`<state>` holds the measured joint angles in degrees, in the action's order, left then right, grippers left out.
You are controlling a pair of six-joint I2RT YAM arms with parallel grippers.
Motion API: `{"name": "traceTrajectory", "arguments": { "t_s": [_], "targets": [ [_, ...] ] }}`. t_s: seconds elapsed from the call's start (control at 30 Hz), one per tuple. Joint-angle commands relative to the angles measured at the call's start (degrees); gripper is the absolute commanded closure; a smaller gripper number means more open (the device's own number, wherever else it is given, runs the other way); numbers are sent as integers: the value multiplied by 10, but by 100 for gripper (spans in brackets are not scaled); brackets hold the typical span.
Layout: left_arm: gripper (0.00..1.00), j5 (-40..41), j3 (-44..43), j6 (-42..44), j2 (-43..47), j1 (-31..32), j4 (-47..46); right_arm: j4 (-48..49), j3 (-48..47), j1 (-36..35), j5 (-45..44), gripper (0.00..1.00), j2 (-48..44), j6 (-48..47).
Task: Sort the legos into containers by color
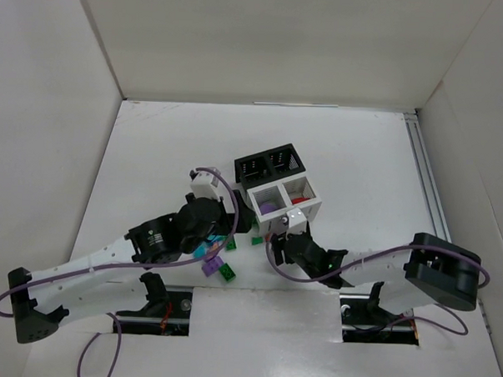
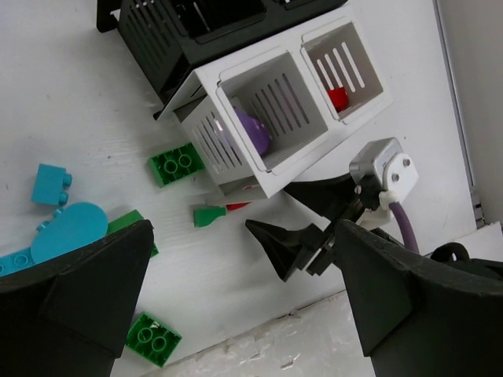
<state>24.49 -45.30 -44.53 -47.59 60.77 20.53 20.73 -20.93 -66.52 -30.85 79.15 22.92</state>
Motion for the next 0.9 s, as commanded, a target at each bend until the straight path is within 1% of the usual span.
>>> {"name": "traceTrajectory", "arguments": {
  "t_s": [0.0, 0.13, 0.3, 0.37, 0.4, 0.47, 0.5, 0.6, 0.63, 0.7, 0.8, 0.83, 0.87],
  "targets": [
    [0, 11, 15, -27, 20, 8, 19, 33, -29, -10, -21, 24, 34, 60],
    [0, 11, 37, -41, 42, 8, 19, 33, -61, -10, -21, 24, 78, 71],
    [0, 4, 50, -46, 54, 8, 25, 33, -75, -16, -15, 25, 96, 97],
    [0, 4, 50, -51, 61, 8, 30, 14, -75, -16, -15, 25, 101, 114],
    [0, 4, 56, -51, 61, 8, 30, 6, -82, -16, -15, 27, 114, 130],
    [0, 4, 61, -57, 68, 8, 30, -7, -97, -16, -20, 29, 123, 130],
    [0, 4, 61, -57, 74, 8, 30, -20, -104, -16, -20, 33, 123, 130],
    [0, -1, 66, -57, 74, 8, 30, -50, -120, -16, -20, 39, 137, 145],
    [0, -1, 66, -57, 74, 8, 35, -56, -120, -16, -20, 44, 137, 159],
    [0, -7, 66, -57, 80, 8, 41, -61, -120, -16, -20, 47, 131, 172],
    [0, -7, 61, -57, 85, 8, 41, -108, -120, -21, -33, 55, 125, 194],
    [0, -7, 61, -57, 85, 8, 41, -137, -128, -26, -40, 59, 125, 200],
    [0, -7, 61, -57, 85, 8, 41, -147, -136, -26, -40, 61, 125, 207]
  ]
}}
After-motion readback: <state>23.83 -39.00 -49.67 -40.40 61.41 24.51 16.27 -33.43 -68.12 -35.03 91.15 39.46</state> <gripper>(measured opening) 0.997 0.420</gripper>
